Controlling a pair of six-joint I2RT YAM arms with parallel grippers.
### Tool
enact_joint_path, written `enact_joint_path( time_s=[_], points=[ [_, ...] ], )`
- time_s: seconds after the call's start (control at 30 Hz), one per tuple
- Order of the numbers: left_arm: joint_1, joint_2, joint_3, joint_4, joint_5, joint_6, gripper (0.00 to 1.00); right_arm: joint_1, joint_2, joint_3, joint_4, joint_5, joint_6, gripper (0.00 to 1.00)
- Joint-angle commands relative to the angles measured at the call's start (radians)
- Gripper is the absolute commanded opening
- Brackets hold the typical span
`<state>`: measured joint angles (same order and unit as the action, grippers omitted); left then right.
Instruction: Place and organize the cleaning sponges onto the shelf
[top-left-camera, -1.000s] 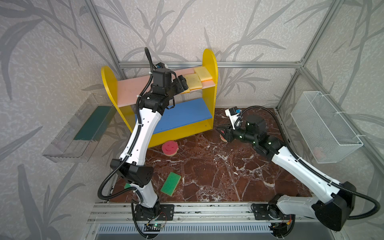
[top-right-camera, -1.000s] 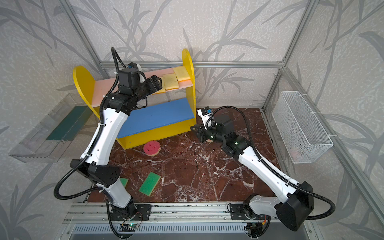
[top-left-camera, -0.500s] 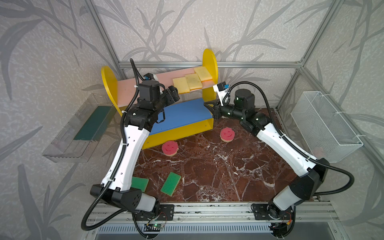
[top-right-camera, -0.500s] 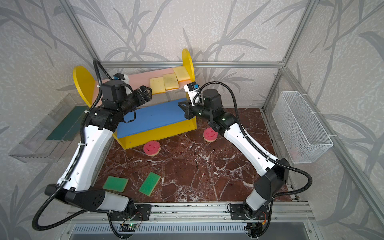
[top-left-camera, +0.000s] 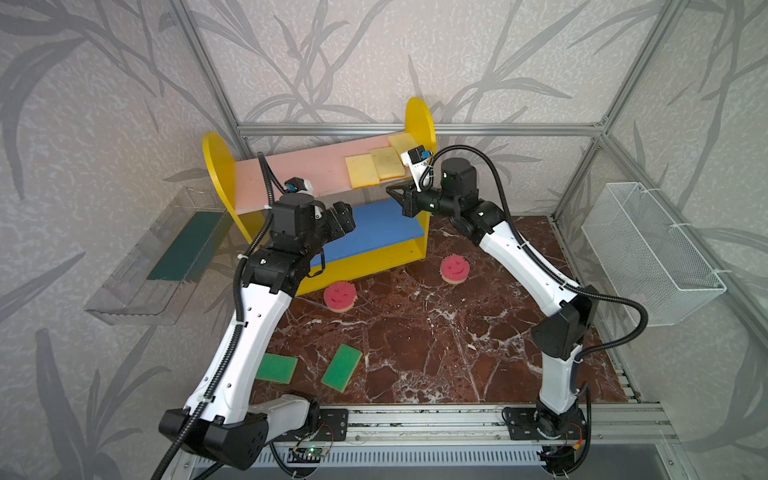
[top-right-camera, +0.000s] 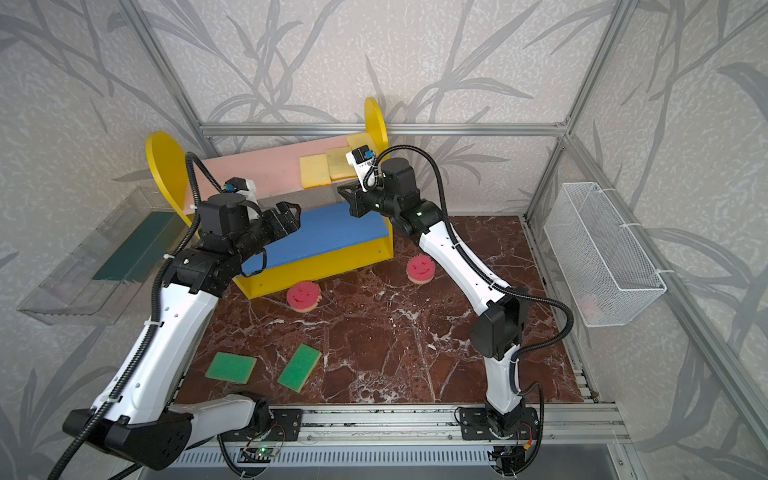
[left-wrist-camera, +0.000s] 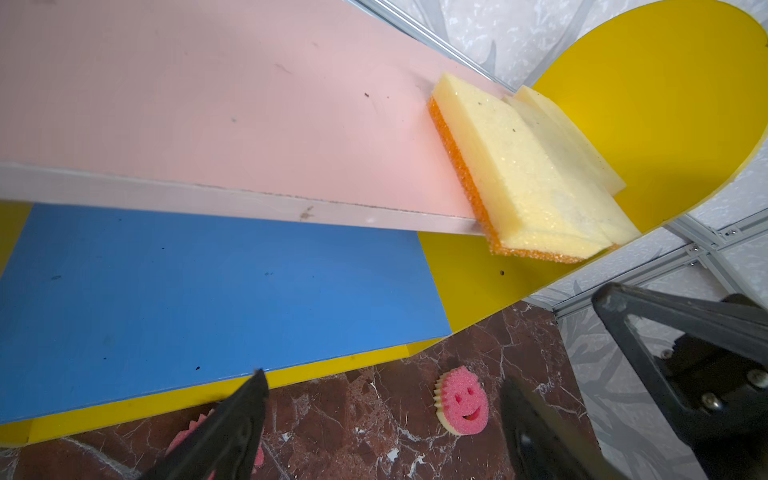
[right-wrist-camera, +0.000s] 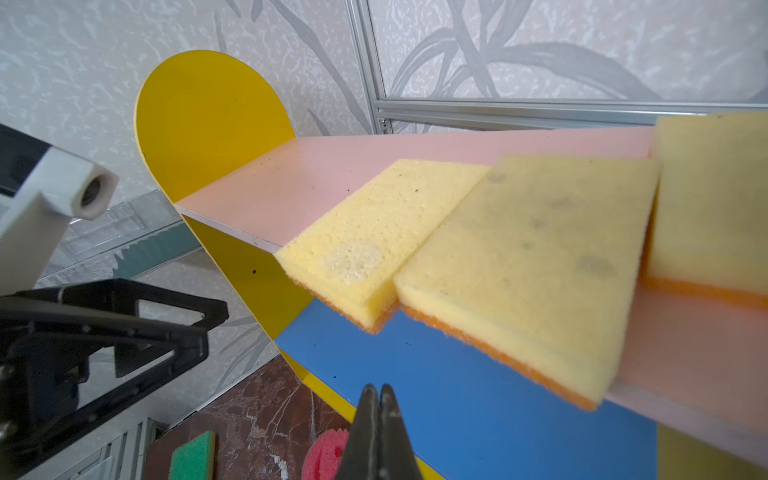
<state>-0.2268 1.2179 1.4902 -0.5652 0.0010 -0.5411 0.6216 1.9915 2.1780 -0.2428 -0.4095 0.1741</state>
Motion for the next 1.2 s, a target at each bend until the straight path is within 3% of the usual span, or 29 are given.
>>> enact_joint_path(
  time_s=[0.0,0.43,0.63,0.97,1.17],
  points=[
    [0.000,-0.032,-0.032,0.031,0.013,0.015,0.89,-0.001,0.047,0.101,-0.061,0.007,-0.027,0.00],
    [-0.002,-0.043,-0.061,0.044,0.030,0.004,0.87,-0.031,0.294,0.537,-0.251,0.011,-0.039,0.00],
    [-0.009,-0.046,-0.056,0.038,0.031,-0.002,0.87,-0.048,0.330,0.594,-0.274,-0.011,-0.029,0.00],
    [-0.126,0.040,0.063,0.051,0.038,0.021,0.62,-0.046,0.159,0.402,-0.253,-0.091,-0.038,0.06],
    [-0.151,0.115,0.135,0.090,0.060,0.016,0.41,-0.046,-0.101,-0.007,-0.095,-0.040,-0.033,0.10]
  ],
)
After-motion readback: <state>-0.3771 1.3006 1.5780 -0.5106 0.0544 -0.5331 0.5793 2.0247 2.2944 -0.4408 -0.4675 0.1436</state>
